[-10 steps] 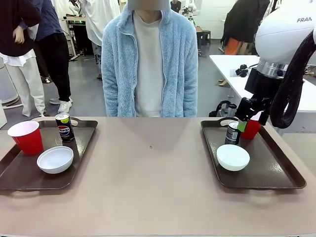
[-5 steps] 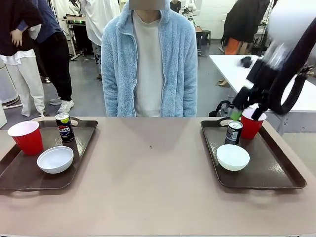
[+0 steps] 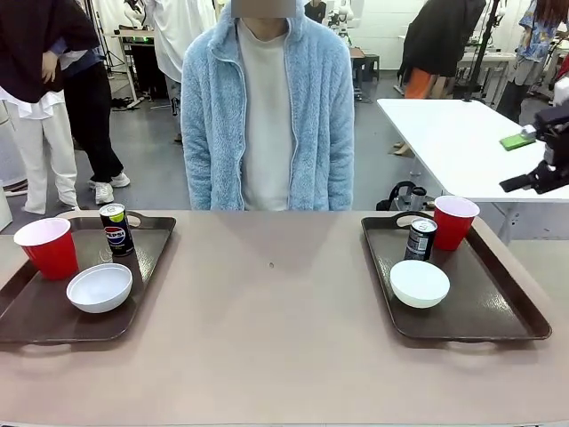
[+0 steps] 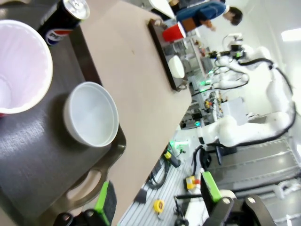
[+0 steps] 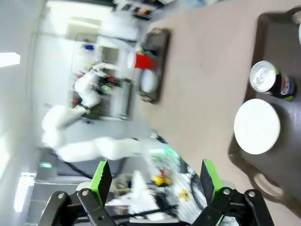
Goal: Prepare tableware on both trays.
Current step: Pick up a Picnic Bowl from the table and place it on a Handle tray.
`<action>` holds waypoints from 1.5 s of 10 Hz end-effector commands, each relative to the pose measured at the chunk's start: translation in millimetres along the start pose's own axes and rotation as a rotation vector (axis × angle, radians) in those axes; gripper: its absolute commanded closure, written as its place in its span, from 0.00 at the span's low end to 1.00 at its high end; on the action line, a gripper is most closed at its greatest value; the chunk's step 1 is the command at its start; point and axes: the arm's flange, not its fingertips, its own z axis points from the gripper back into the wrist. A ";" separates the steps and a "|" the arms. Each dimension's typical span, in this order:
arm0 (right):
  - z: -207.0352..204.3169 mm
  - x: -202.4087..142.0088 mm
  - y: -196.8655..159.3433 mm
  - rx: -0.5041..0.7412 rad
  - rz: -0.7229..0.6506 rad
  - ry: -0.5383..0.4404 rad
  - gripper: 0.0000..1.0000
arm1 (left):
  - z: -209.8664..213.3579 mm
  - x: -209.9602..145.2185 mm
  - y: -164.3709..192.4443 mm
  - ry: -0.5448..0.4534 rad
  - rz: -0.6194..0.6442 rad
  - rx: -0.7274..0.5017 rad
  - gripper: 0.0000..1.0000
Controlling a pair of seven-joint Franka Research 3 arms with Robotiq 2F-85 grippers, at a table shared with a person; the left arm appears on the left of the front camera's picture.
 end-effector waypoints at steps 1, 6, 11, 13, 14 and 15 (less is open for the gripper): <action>-0.4 -1.9 -39.3 0.280 -0.177 -0.098 0.01 | 0.9 1.6 -3.4 -0.010 0.018 0.003 0.06; 35.2 -58.6 -54.7 0.095 -0.242 -0.191 0.01 | 0.9 1.6 -3.4 -0.010 0.018 0.003 0.06; 24.9 -35.9 -77.0 0.244 -0.220 -0.168 0.01 | 0.9 1.6 -3.4 -0.010 0.018 0.003 0.06; 24.9 -35.9 -77.0 0.244 -0.220 -0.168 0.01 | 0.9 1.6 -3.4 -0.010 0.018 0.003 0.06; 24.9 -35.9 -77.0 0.244 -0.220 -0.168 0.01 | 0.9 1.6 -3.4 -0.010 0.018 0.003 0.06; 24.9 -35.9 -77.0 0.244 -0.220 -0.168 0.01 | 0.9 1.6 -3.4 -0.010 0.018 0.003 0.06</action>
